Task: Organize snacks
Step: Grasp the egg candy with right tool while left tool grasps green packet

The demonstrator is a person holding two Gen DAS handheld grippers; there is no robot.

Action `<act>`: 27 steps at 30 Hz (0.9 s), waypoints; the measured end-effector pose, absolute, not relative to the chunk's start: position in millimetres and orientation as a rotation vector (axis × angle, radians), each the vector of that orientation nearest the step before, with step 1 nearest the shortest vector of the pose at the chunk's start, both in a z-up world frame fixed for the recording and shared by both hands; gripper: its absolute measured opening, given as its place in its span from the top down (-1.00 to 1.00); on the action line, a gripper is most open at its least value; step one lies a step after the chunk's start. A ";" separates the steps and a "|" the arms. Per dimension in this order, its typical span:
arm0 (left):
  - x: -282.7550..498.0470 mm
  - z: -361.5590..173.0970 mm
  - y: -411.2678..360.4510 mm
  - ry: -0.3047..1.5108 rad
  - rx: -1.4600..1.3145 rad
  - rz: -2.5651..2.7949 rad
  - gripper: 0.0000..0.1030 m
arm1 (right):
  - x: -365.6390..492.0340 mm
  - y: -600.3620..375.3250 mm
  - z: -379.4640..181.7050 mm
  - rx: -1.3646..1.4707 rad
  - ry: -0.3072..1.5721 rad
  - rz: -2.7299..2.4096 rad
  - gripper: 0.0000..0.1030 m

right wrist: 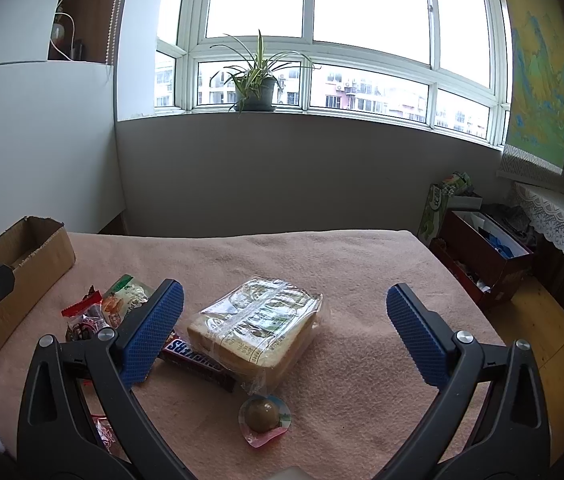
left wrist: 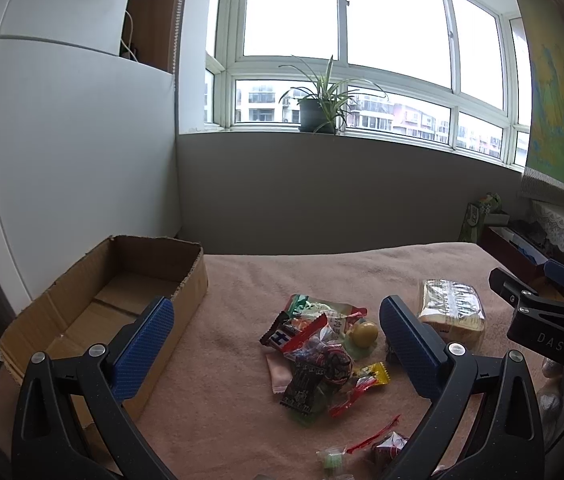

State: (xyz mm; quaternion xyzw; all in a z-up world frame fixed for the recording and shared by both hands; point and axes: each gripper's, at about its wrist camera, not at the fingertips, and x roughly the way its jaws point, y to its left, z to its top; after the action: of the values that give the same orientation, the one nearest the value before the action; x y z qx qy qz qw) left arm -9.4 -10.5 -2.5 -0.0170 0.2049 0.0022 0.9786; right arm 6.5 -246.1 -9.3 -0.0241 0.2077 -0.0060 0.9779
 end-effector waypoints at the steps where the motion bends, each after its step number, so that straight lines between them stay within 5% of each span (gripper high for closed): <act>1: -9.5 -2.6 -10.0 0.414 -0.035 0.004 -0.99 | 6.5 -246.3 -9.3 -0.048 0.420 -0.009 -1.00; 14: -18.6 -10.8 2.0 0.472 -0.084 -0.039 -0.86 | 6.5 -275.9 -15.9 0.078 0.522 0.088 -1.00; 27: -34.6 -34.3 -17.1 0.617 -0.129 -0.202 -0.52 | 1.3 -296.4 -32.9 0.165 0.631 0.152 -0.88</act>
State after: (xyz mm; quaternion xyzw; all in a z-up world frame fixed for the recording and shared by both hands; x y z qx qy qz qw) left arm -34.6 -17.1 -34.3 -0.0634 0.3029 -0.0991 0.9457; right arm 1.3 -296.4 -32.9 0.0812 0.3096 0.0746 0.9445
